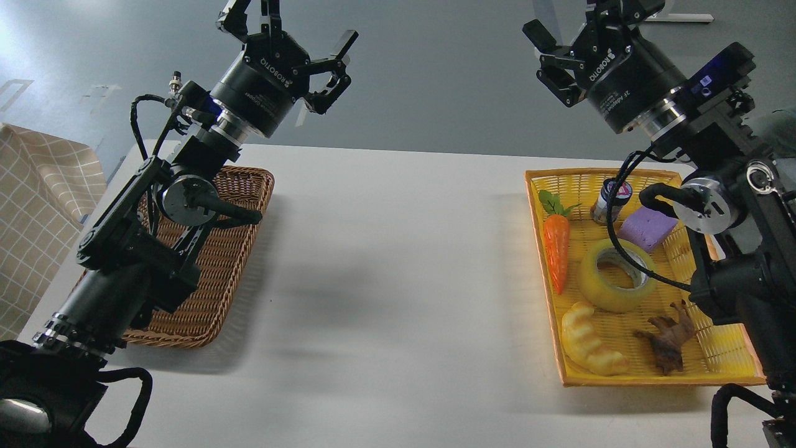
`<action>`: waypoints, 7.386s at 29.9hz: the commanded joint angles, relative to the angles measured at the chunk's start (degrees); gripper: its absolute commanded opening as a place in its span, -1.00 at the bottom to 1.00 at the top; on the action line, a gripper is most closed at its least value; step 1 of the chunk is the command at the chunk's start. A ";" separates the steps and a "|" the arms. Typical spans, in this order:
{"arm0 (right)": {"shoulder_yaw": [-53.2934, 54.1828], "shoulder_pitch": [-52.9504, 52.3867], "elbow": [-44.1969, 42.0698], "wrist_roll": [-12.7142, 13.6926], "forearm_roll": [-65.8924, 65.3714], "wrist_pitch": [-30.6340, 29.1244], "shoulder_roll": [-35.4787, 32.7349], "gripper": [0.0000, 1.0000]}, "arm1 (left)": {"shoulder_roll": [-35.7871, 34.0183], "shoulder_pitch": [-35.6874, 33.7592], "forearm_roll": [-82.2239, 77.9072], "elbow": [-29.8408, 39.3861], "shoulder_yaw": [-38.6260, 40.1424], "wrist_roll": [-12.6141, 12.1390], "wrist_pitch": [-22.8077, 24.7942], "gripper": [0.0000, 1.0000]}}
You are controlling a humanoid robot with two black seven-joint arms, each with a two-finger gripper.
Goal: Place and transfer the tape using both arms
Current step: 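Raise the right gripper up and away from the orange tray, then reach the right gripper into the yellow tape roll's center hole, then grip the yellow tape roll with the right gripper and lift it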
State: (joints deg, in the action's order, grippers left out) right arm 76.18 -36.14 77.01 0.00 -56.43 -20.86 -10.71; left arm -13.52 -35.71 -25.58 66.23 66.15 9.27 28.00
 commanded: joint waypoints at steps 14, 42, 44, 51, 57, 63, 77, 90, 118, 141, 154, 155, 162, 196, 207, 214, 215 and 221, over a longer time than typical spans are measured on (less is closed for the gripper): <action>-0.95 0.45 5.61 -0.88 -5.09 -0.06 -11.96 1.00 | -0.19 2.22 -2.37 3.03 0.03 -0.04 0.00 0.96; 6.08 14.08 13.52 -3.08 -23.18 -7.14 -38.50 1.00 | 0.25 2.31 -2.19 2.85 1.09 0.14 0.00 0.96; 4.95 13.90 12.29 -3.25 -32.38 -7.14 -38.68 1.00 | 0.42 2.31 -2.19 2.85 1.09 0.13 0.00 0.96; -2.61 13.81 11.76 -3.69 -53.86 -7.14 -38.95 0.97 | 0.60 2.40 -2.19 2.85 1.00 0.05 0.00 0.96; -7.63 14.16 8.07 -3.78 -61.77 -7.14 -34.91 0.97 | 0.51 2.40 -2.02 2.59 1.09 0.14 0.00 0.96; -7.54 15.74 3.94 -3.78 -63.54 -7.14 -32.53 0.98 | 0.77 3.63 -1.76 2.50 1.17 0.14 0.00 0.96; -6.31 21.10 -0.02 -3.17 -63.80 -7.14 -25.42 0.98 | 0.60 3.72 -1.49 2.50 1.17 0.14 0.00 0.96; -6.31 24.89 -0.20 -3.61 -67.32 -7.14 -24.01 0.96 | 0.77 3.98 -1.49 2.42 1.26 0.14 0.00 0.96; -6.13 24.36 -4.68 -2.99 -68.57 -7.14 -18.03 0.86 | 0.95 4.86 -1.49 2.59 3.55 4.18 0.00 0.96; -6.31 24.36 -5.29 -0.35 -68.57 -7.14 -18.12 0.16 | 0.77 4.86 -1.40 2.68 3.63 6.11 0.00 0.96; -6.66 24.36 -5.21 -0.44 -68.57 -7.14 -17.68 -0.26 | 0.51 4.77 -1.40 2.68 3.63 6.11 0.00 0.96; -6.66 24.36 -5.21 -0.44 -68.57 -7.14 -17.59 -0.27 | 0.51 4.68 -1.40 2.68 3.72 6.11 0.00 0.96; -6.66 24.36 -5.29 -0.53 -68.57 -7.14 -17.06 -0.32 | 0.77 4.77 -1.40 2.68 3.72 6.11 0.00 0.96; -0.86 22.08 11.03 -2.55 -60.56 -7.14 -27.34 -0.64 | 0.51 4.86 -1.49 2.68 3.63 6.29 0.00 0.96; -5.60 4.68 12.38 -1.41 -62.39 -7.14 -19.54 -0.64 | 0.86 5.12 -1.49 2.68 3.55 6.20 0.00 0.96; -14.21 -4.46 2.81 -1.32 -66.35 -7.14 -7.68 -0.64 | 0.60 5.12 -1.49 2.68 3.63 6.20 0.00 0.96; -14.57 -4.82 2.18 -1.32 -66.79 -7.14 -6.53 -0.64 | 0.60 5.12 -1.49 2.68 3.63 6.29 0.00 0.96; -20.45 -8.77 -1.51 -1.32 -68.57 -7.14 3.32 -0.64 | 0.51 5.83 -1.49 2.68 3.55 6.20 0.00 0.96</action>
State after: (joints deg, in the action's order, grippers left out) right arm 58.79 -43.10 77.29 -1.30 -124.82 -28.00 -11.61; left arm -12.98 -30.10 -27.08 68.90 69.70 15.47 28.00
